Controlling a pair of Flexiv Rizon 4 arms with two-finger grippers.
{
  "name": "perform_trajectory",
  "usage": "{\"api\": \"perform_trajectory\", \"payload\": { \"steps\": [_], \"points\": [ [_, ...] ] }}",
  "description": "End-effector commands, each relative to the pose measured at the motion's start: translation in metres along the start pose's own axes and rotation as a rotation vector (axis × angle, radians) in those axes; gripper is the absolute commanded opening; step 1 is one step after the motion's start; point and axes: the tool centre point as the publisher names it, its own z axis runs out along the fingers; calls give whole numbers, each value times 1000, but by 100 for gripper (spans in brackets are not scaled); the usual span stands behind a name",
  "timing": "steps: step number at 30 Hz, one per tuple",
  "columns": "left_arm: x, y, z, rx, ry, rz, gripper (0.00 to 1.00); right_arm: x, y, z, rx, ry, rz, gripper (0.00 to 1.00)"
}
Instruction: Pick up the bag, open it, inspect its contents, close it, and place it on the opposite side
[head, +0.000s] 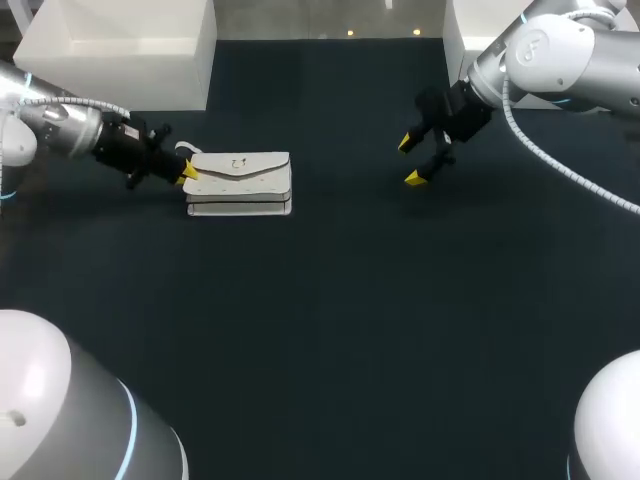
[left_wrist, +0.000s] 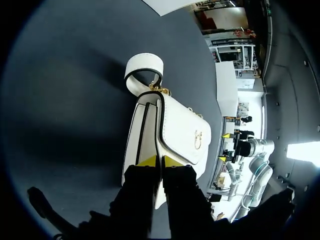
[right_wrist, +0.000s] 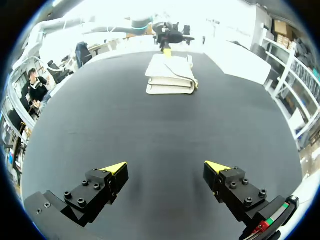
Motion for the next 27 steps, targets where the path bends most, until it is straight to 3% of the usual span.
{"api": "perform_trajectory", "payload": {
  "steps": [1,9,16,27],
  "points": [
    [10,1,15,447,-8,3,0,-2,0,0,-1,4,-1,100],
    [27,-7,37,414,-12,33,0,-2,0,0,-1,4,-1,100],
    [37,-12,55,305,0,73,0,-2,0,0,-1,4,-1,100],
    [44,-13,63,169,13,116,0,-2,0,0,-1,4,-1,100]
  ]
}}
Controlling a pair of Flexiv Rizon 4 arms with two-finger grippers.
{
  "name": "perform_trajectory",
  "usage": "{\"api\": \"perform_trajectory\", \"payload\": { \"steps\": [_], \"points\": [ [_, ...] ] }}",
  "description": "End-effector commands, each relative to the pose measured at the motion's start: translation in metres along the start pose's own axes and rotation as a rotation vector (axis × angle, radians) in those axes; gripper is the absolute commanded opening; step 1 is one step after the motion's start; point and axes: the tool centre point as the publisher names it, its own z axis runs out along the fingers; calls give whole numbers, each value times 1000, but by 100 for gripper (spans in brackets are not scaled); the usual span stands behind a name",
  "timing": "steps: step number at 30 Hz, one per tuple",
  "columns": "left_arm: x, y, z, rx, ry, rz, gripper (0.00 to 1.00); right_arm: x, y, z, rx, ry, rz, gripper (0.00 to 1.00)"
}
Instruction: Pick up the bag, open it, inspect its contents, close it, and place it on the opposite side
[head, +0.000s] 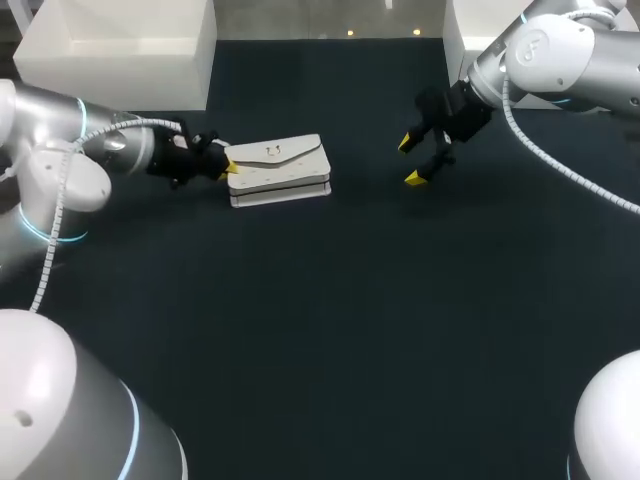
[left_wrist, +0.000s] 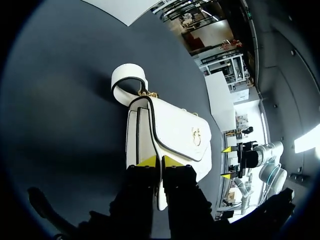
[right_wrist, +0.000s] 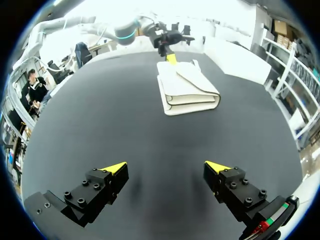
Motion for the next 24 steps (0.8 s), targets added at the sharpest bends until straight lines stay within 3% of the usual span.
{"api": "perform_trajectory", "payload": {
  "steps": [1,14,19,24],
  "points": [
    [0,-4,6,-78,11,20,0,-2,0,0,-1,4,0,100],
    [9,5,3,-79,35,37,0,-2,0,0,-1,4,0,100],
    [12,5,-9,-73,57,43,29,-2,0,0,-1,4,0,100],
    [12,3,-19,-78,63,51,38,-2,0,0,-1,4,0,100]
  ]
}}
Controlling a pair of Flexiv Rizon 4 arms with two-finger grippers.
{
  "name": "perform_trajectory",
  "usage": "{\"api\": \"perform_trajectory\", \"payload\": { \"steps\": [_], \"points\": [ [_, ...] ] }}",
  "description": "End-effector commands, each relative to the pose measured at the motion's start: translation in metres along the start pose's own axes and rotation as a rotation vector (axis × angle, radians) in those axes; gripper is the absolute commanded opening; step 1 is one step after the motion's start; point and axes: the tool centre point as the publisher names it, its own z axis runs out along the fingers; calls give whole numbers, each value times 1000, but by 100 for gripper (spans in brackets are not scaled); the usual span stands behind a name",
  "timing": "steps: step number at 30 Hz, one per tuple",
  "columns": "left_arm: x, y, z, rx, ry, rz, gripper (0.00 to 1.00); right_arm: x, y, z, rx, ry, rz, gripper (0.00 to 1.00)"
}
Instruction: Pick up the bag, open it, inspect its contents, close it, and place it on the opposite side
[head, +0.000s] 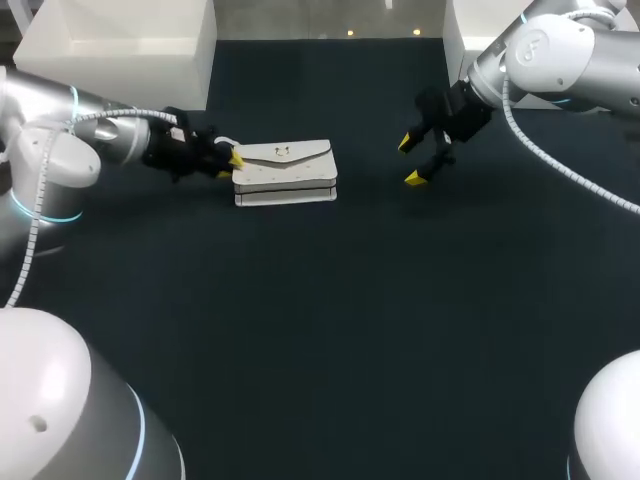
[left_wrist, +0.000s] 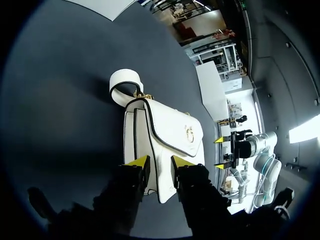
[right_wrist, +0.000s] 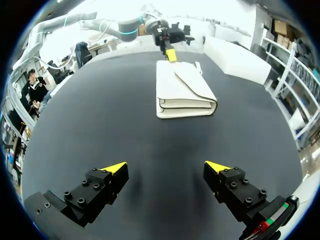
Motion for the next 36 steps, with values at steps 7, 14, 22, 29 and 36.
{"api": "perform_trajectory", "payload": {
  "steps": [7,14,22,29,36],
  "points": [
    [-2,-2,-15,-63,3,-8,33,-2,0,0,-1,4,-1,100],
    [-7,-5,-9,-144,6,-35,36,-2,0,0,-1,4,-1,100],
    [-6,-6,-1,-183,18,-50,34,-2,0,0,-1,4,-1,100],
    [-4,-7,3,-197,14,-52,22,-2,0,0,-1,4,-1,100],
    [-1,-5,6,-204,14,-48,0,-2,0,0,-1,4,-1,100]
  ]
}}
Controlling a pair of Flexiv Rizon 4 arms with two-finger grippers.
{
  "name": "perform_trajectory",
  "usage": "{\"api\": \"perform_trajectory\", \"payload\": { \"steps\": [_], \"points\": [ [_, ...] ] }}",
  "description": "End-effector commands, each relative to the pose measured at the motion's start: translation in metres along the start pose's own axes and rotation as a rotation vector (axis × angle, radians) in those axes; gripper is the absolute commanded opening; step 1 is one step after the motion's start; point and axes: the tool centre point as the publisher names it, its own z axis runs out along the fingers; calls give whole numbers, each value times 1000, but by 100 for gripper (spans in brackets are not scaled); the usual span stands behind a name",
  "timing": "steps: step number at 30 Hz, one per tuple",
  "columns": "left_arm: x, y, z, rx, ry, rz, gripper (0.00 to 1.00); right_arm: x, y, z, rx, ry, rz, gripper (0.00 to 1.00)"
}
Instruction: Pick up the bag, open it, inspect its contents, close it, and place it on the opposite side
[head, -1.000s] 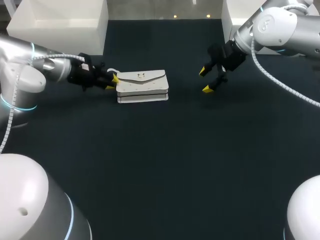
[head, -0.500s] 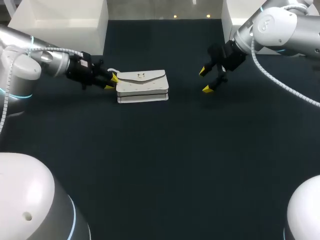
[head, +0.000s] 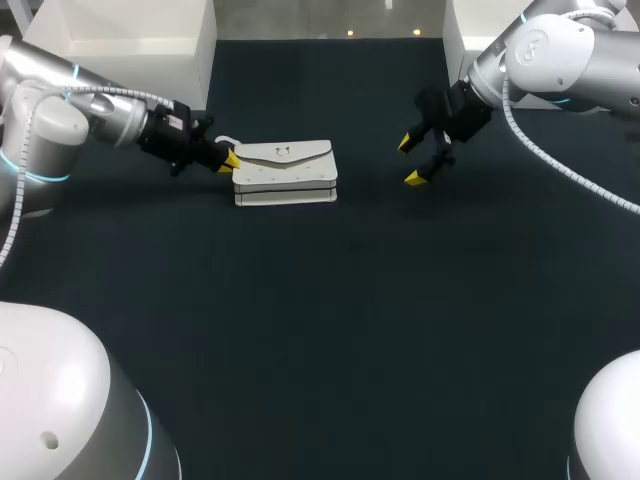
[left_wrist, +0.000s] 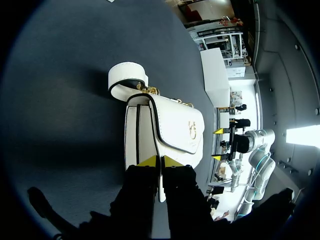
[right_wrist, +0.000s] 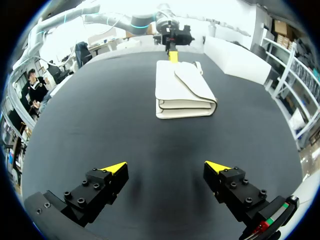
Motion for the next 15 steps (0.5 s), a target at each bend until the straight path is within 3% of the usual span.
{"api": "perform_trajectory", "payload": {
  "steps": [1,15],
  "points": [
    [1,-1,4,-12,3,6,0,-2,0,0,-1,4,0,100],
    [27,3,34,-101,24,71,0,-2,0,0,-1,4,0,100]
  ]
}}
